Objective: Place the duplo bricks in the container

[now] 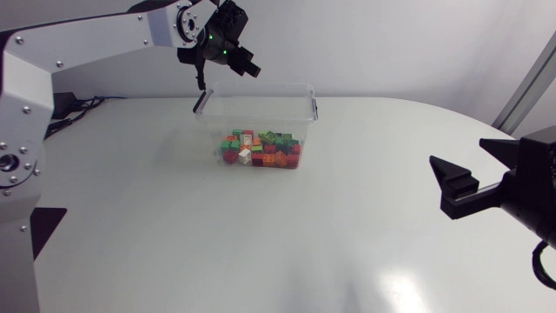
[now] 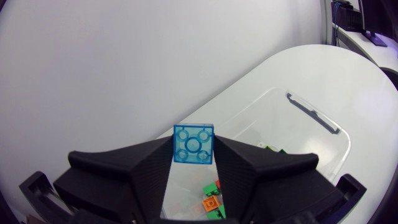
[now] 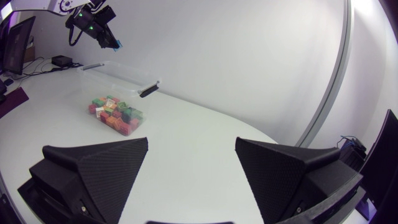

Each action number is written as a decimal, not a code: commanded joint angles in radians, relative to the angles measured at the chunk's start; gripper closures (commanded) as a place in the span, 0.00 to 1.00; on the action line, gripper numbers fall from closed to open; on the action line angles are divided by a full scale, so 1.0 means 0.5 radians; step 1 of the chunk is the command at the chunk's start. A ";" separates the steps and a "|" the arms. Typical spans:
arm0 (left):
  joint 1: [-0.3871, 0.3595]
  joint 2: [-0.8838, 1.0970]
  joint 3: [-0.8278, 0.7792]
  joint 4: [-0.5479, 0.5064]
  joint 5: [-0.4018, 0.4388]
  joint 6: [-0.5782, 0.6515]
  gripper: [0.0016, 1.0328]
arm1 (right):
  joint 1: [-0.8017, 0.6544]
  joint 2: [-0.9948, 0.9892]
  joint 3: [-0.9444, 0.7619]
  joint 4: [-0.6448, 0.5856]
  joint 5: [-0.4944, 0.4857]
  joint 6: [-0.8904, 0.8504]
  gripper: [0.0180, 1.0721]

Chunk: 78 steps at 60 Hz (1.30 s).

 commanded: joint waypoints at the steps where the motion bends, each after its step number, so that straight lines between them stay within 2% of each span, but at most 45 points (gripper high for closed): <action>1: -0.005 0.109 0.097 0.006 -0.058 -0.101 0.14 | -0.016 -0.047 -0.071 -0.032 0.043 0.033 0.04; 2: -0.005 0.112 0.090 0.006 -0.083 -0.113 0.06 | -0.016 -0.050 -0.067 -0.045 0.046 0.033 0.04; 3: -0.002 0.109 0.081 0.006 -0.086 -0.123 0.04 | -0.016 -0.050 -0.067 -0.048 0.046 0.033 0.04; 11: 0.044 -0.060 -0.100 0.009 -0.086 -0.199 0.04 | -0.019 -0.078 -0.064 -0.060 0.089 0.002 0.04; 22: 0.210 -0.394 -0.407 0.031 -0.086 -0.196 0.04 | -0.028 -0.090 -0.067 -0.041 0.117 -0.004 0.04; 30: 0.400 -0.842 -0.818 0.114 -0.092 -0.205 0.04 | -0.031 -0.133 -0.107 0.011 0.144 -0.019 0.04; 37: 0.492 -1.226 -1.213 0.279 -0.092 -0.196 0.04 | -0.037 -0.164 -0.147 0.038 0.144 -0.025 0.04; 48: 0.633 -1.726 -1.717 0.316 -0.086 -0.156 0.04 | -0.077 -0.299 -0.255 0.090 0.144 -0.025 0.04; 56: 0.731 -2.036 -2.036 0.335 -0.046 -0.153 0.04 | -0.132 -0.422 -0.334 0.112 0.144 -0.028 0.04; 62: 0.830 -2.232 -2.217 0.347 0.055 -0.166 0.04 | -0.181 -0.569 -0.411 0.112 0.144 -0.056 0.04; 64: 0.906 -2.324 -2.299 0.347 0.123 -0.193 0.04 | -0.191 -0.649 -0.454 0.103 0.144 -0.062 0.04; 78: 0.949 -2.803 -2.726 0.460 0.144 -0.255 0.04 | -0.221 -0.876 -0.589 0.072 0.144 -0.074 0.04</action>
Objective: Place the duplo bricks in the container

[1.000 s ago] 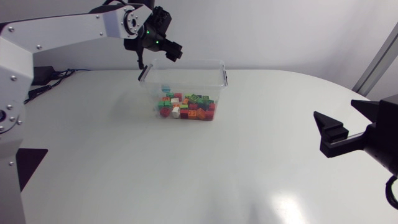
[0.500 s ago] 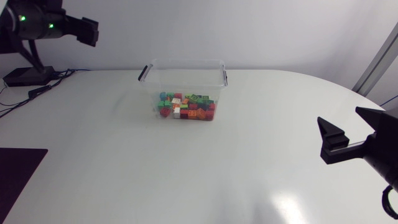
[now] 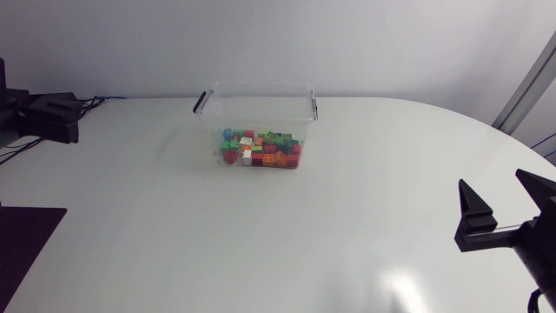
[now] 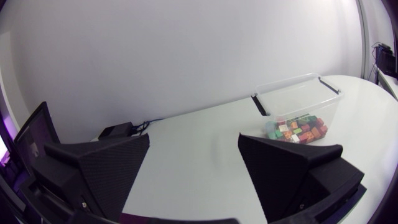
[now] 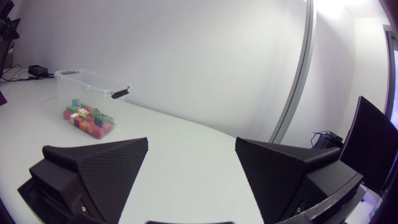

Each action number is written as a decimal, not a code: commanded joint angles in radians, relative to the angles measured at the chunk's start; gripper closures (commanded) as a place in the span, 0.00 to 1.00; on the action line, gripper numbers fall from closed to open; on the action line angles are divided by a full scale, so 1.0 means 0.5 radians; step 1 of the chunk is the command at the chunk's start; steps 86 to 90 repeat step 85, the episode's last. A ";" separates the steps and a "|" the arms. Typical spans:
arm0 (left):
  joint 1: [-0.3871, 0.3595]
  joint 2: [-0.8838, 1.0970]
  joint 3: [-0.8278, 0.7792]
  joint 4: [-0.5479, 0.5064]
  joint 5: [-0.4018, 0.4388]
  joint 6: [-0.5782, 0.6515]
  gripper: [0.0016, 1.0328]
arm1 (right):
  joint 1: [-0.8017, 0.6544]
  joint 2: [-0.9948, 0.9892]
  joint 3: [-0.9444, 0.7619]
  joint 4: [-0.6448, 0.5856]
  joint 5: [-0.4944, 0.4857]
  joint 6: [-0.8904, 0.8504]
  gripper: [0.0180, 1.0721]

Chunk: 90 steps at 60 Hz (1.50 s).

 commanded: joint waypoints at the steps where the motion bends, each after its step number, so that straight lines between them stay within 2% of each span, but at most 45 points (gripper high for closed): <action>1: 0.014 -0.178 -0.149 0.060 0.018 -0.084 0.04 | -0.020 -0.068 -0.067 -0.007 0.016 -0.028 0.04; 17: 0.026 -0.697 -0.498 0.115 0.021 -0.342 0.04 | -0.041 -0.191 -0.144 -0.025 0.007 -0.025 0.04; 69: -0.216 -1.611 -1.505 0.334 0.054 -0.629 0.04 | -0.092 -0.179 -0.419 0.291 -0.199 0.539 0.04; 90: -0.222 -1.635 -1.532 0.339 0.055 -0.637 0.04 | -0.093 -0.179 -0.426 0.300 -0.205 0.555 0.04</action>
